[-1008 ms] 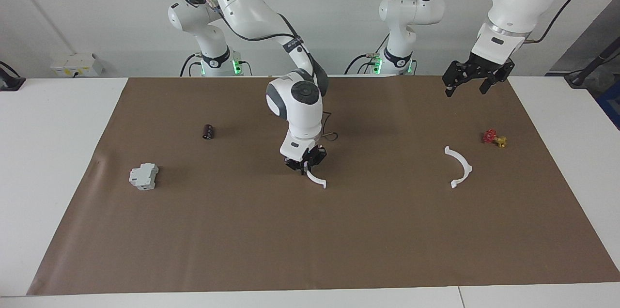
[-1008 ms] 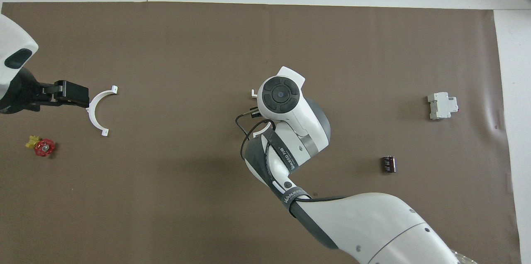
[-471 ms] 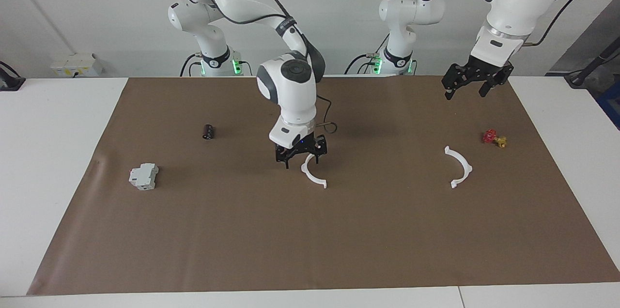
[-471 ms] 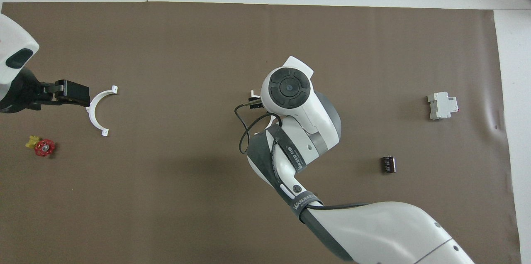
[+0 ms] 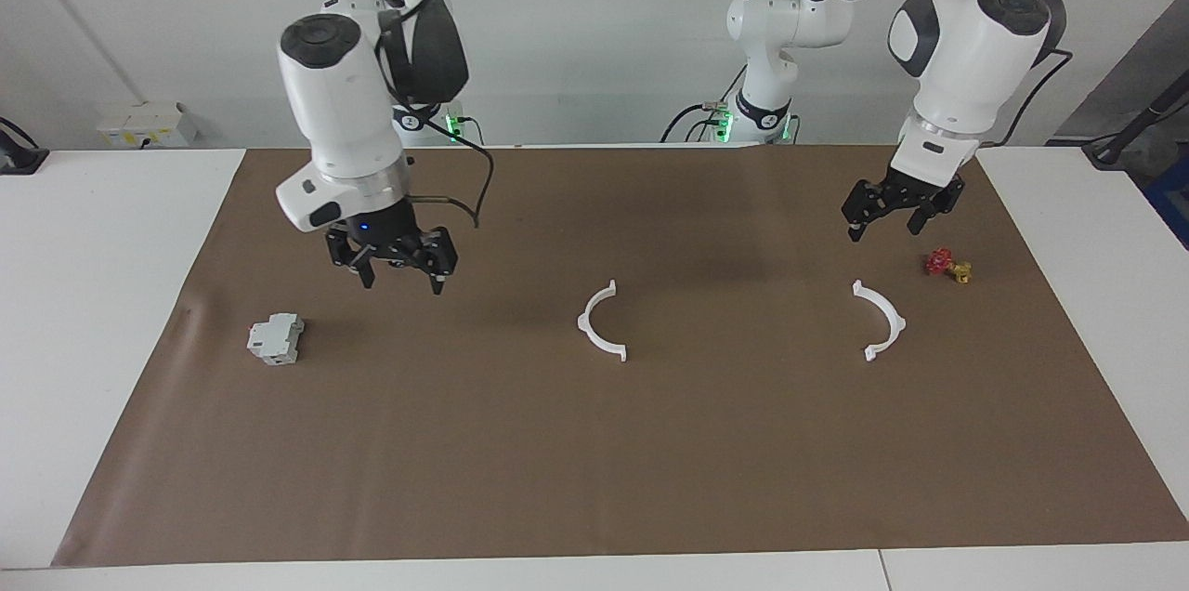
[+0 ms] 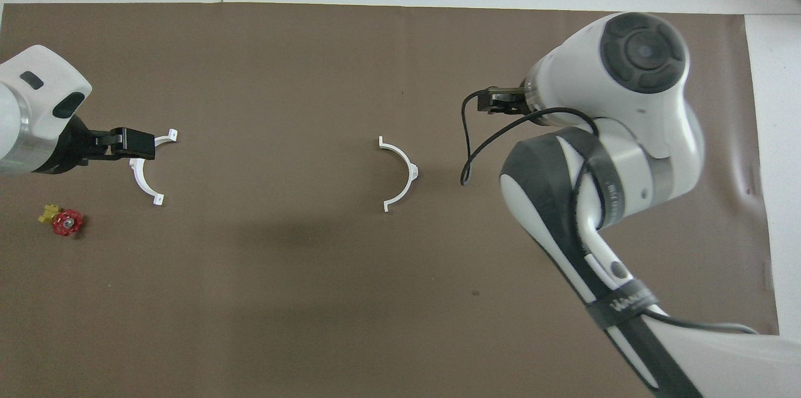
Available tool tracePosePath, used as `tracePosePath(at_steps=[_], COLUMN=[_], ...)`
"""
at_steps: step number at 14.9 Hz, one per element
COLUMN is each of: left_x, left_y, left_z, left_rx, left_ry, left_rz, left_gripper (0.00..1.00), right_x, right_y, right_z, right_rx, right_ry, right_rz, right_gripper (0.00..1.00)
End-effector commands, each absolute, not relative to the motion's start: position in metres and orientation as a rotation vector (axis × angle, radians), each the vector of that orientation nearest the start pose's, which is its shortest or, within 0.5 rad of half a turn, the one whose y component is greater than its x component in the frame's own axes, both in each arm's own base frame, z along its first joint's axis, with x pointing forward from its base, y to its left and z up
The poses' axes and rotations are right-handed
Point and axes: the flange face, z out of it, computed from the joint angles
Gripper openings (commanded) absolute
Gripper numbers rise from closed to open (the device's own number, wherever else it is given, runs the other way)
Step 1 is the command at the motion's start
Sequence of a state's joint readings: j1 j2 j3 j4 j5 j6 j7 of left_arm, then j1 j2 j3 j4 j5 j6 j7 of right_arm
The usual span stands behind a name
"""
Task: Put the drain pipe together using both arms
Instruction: 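Set the clamp half down at center and withdraw the right gripper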
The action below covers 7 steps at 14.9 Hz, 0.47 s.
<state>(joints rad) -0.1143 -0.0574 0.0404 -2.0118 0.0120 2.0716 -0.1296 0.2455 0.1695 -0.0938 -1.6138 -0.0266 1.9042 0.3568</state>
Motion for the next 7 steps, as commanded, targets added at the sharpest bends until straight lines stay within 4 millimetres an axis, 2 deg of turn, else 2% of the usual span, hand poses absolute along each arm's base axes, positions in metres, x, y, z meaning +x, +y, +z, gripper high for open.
tracePosePath(at_steps=[1, 2, 3, 4, 7], left_x=[0.548, 0.552, 0.553, 0.551, 0.555], left_y=[-0.006, 0.001, 0.012, 0.027, 0.040], left_z=[0.438, 0.428, 0.423, 0.419, 0.391], left_rx=[-3.111, -3.100, -3.094, -3.093, -3.093], left_ry=[-0.014, 0.086, 0.115, 0.078, 0.024], left_rz=[-0.297, -0.300, -0.289, -0.283, -0.282], left_gripper=[1.00, 1.00, 1.00, 1.00, 1.00], right_x=[0.596, 0.586, 0.577, 0.569, 0.551], right_y=[0.055, 0.040, 0.022, 0.006, -0.024], right_z=[0.556, 0.566, 0.573, 0.580, 0.601], right_rx=[-3.136, -3.138, -3.142, -3.146, -3.173], right_ry=[0.392, 0.415, 0.422, 0.390, 0.259], right_rz=[-0.093, -0.048, -0.006, 0.028, 0.056], right_gripper=[1.00, 1.00, 1.00, 1.00, 1.00])
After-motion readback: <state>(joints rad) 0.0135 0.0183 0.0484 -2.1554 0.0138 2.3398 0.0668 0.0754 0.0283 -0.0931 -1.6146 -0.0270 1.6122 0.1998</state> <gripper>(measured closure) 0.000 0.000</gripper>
